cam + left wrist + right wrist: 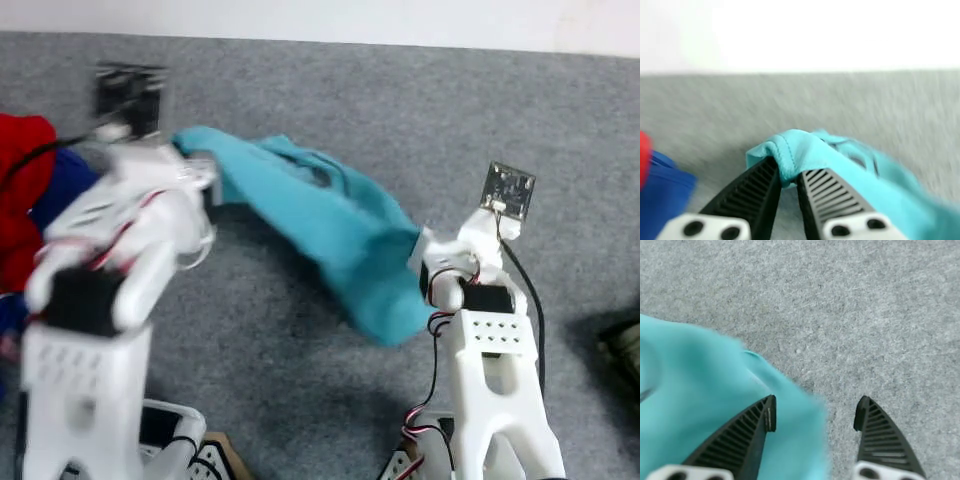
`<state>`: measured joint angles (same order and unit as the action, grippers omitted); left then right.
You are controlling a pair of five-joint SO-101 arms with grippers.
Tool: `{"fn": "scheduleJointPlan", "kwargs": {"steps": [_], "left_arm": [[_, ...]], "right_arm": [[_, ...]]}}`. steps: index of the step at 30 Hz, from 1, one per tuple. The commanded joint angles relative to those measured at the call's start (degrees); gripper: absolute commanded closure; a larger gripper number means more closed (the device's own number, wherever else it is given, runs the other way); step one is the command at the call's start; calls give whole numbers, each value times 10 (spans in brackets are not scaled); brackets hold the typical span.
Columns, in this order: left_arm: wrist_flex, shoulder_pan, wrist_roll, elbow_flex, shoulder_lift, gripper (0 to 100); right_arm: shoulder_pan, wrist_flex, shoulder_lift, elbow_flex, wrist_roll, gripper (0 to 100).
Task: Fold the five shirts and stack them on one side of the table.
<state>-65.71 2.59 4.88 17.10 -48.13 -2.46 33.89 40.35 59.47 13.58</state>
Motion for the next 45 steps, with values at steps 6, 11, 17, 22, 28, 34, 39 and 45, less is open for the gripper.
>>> {"fn": "scheduleJointPlan", "kwargs": {"steps": [6, 11, 17, 22, 28, 34, 39, 45], "left_arm": [[-13, -93, 1, -7, 22, 989], [34, -94, 0, 55, 58, 989], [83, -96, 0, 98, 67, 989], [117, -124, 0, 145, 67, 989], [188, -155, 1, 249, 67, 989], [236, -182, 1, 295, 67, 991], [235, -182, 1, 296, 67, 993], [236, -182, 1, 296, 67, 993]], "right_arm": [[-8, -10, 14, -3, -7, 743], [-9, -10, 14, 4, -7, 743], [-129, 83, 19, 0, -96, 743], [-216, 110, 15, 3, -116, 743], [-212, 78, 14, 6, -118, 743], [-255, 113, 18, 20, -186, 743], [-281, 131, 12, 22, -199, 743], [-278, 75, 12, 58, -200, 844]]}}
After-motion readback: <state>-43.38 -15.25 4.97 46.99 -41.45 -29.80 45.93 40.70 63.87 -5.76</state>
